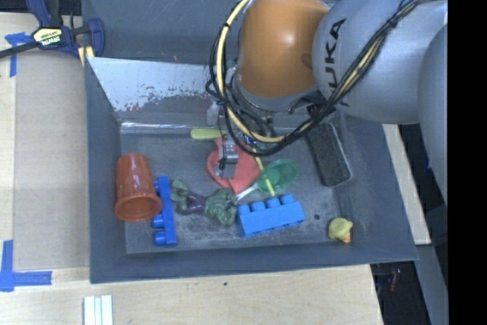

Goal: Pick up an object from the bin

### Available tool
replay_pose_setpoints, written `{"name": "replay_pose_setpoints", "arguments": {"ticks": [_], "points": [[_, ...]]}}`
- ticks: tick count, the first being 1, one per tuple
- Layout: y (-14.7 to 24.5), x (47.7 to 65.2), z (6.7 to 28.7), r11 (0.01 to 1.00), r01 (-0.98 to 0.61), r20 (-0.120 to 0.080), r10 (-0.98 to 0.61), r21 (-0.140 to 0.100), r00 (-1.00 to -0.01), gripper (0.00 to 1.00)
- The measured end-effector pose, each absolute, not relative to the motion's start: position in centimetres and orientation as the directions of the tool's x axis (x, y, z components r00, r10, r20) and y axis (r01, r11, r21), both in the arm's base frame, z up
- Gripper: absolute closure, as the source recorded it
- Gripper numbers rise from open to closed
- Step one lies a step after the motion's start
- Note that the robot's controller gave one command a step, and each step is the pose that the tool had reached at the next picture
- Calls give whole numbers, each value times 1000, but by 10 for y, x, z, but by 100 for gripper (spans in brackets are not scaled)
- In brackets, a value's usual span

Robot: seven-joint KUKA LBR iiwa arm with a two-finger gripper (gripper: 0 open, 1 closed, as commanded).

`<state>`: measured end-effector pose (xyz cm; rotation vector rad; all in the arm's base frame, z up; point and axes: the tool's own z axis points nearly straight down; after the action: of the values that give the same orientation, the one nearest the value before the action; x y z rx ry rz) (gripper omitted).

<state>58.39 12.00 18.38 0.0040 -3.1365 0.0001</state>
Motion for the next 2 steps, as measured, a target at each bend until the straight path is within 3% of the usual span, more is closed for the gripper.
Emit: {"name": "replay_pose_setpoints", "arguments": {"ticks": [1, 2], "points": [[119, 586, 188, 1000, 0, -3, 0, 1, -1000, 100], [119, 586, 188, 1000, 1, -3, 1, 1, -1000, 100]]}}
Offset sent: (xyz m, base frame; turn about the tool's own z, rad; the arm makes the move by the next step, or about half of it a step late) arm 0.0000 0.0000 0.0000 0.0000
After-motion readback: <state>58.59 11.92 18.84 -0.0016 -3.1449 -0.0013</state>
